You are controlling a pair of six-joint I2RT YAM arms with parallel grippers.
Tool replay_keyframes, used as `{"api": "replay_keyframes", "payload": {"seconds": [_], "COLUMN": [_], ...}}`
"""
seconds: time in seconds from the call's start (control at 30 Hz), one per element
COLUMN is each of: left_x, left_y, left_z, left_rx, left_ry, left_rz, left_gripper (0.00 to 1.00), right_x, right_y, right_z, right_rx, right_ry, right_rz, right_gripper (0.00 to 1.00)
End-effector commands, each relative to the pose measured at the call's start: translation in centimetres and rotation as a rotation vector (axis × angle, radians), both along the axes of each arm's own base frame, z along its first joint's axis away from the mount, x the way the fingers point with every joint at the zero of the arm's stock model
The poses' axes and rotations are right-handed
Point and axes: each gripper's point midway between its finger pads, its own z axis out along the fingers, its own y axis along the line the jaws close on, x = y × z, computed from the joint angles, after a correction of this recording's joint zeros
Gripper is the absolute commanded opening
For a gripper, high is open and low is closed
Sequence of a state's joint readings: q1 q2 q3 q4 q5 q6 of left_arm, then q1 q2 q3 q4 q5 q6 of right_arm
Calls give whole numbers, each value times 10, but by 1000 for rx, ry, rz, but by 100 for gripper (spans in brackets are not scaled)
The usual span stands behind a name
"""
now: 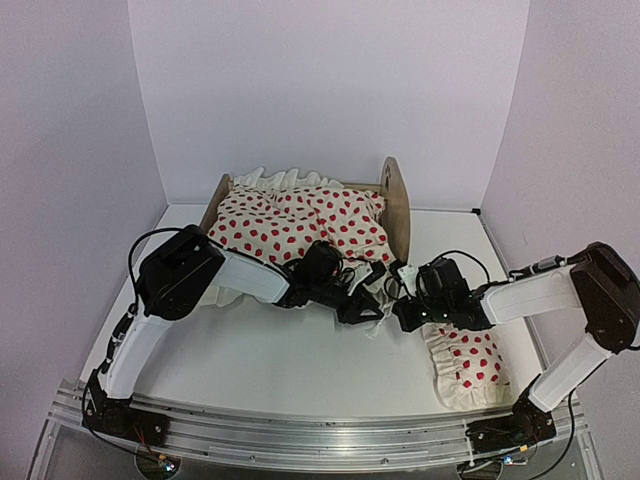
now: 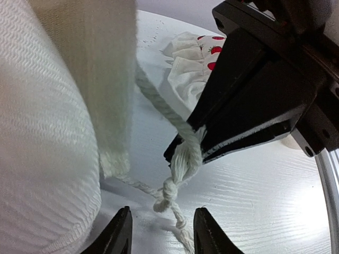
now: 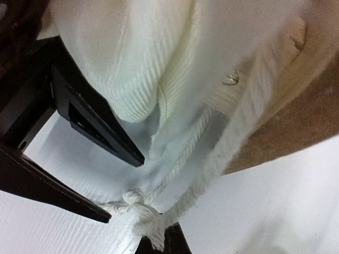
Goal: Set up the pet bed
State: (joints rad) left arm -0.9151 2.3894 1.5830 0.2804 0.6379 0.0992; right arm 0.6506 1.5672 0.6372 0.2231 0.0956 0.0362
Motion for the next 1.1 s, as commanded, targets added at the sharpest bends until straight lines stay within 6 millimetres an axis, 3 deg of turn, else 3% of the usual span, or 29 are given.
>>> {"api": "replay_keyframes", "payload": {"seconds": [0.0,0.2,0.33,0.5,0.63,0.73,0.87,0.97,1.07], "left_x": [-3,-22,-19,-17,-34,-40,-30,-21,-7], "left_y": [12,21,14,-2,-2,4,14,25,34], "left_z": [36,-13,-15,-26,-39,-52,-58,-44,-12], "left_rx": [-12,171,153,169,213,257,317,329,313], "left_ry": [-67,-94,-181,-215,-206,-220,-227,-242,-236], "left_rz": [9,96,150,183,159,171,232,256,267], "left_gripper": [49,56,66,67,64,50,2,0,0], "right_x": [-2,2,0,-1,-1,-1,0,3,11], "right_y": [6,13,12,12,12,12,6,-14,-32], "right_z": [17,26,21,20,22,25,30,37,53], "right_rx": [54,138,166,179,180,190,182,120,50], "right_ry": [37,79,117,130,121,121,113,105,62], "right_rz": [-25,-84,-130,-139,-137,-142,-160,-201,-232], "right_gripper": [0,0,0,0,0,0,0,0,0]}}
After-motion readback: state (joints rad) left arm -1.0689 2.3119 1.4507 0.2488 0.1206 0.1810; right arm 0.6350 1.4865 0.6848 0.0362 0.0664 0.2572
